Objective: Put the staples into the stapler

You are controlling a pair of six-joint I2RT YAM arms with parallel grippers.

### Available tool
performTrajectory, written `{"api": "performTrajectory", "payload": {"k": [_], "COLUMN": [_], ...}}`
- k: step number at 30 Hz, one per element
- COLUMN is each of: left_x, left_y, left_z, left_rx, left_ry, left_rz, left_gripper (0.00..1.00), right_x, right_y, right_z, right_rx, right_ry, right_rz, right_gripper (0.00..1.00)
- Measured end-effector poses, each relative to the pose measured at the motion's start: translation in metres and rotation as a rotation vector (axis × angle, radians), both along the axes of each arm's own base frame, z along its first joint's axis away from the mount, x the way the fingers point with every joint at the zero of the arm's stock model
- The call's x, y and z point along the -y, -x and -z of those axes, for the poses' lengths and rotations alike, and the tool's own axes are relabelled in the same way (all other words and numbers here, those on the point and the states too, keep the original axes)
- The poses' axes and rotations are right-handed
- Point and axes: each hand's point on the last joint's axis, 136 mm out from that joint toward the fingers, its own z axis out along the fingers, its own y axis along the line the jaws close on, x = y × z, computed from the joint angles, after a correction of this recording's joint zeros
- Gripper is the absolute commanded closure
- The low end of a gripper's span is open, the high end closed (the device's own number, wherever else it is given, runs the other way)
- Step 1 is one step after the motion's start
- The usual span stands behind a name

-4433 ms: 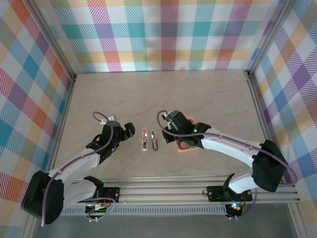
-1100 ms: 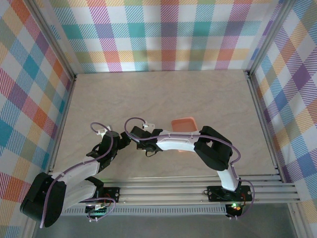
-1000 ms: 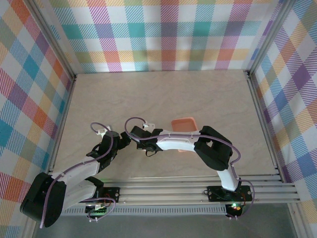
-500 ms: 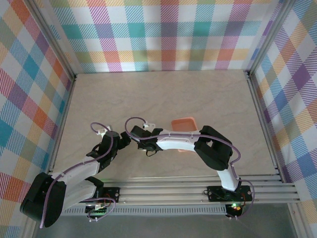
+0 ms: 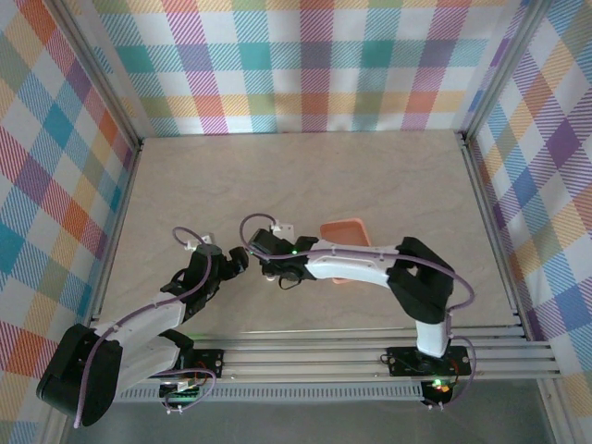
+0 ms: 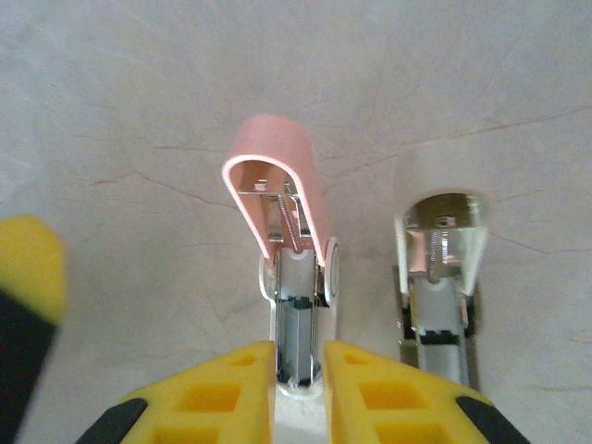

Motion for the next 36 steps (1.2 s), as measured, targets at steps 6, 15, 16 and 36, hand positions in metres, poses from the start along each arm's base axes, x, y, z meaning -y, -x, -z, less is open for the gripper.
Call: {"api": "performTrajectory", "payload": {"k": [6, 15, 16, 36], "left_x": [0.032, 0.067, 0.070, 0.102], "left_y": [-0.003, 0.012, 0.012, 0.030], "left_z": [-0.020, -0.016, -0.017, 0.011], "left_rx": [-0.004, -0.121, -0.139, -0.388], "left_ry": [0.108, 0.222, 0.221, 0.166], "left_rz": [0.127, 0.285, 0.303, 0.456], "left_gripper": [0.12, 0.23, 0.24, 0.47], "right_x": [0.039, 0.110, 0.111, 0.106], "right_y": [0.002, -0.015, -0.015, -0.009], "right_z": [-0.028, 0.012, 0.013, 0.002], "right_rx": [0.045, 0.013, 0.014, 0.107], "right_ry": [-0.086, -0.152, -0.155, -0.242], "right_rz": [0.012, 0.040, 0.027, -0.092], "right_gripper": [0.76, 0.76, 0.76, 0.76]}}
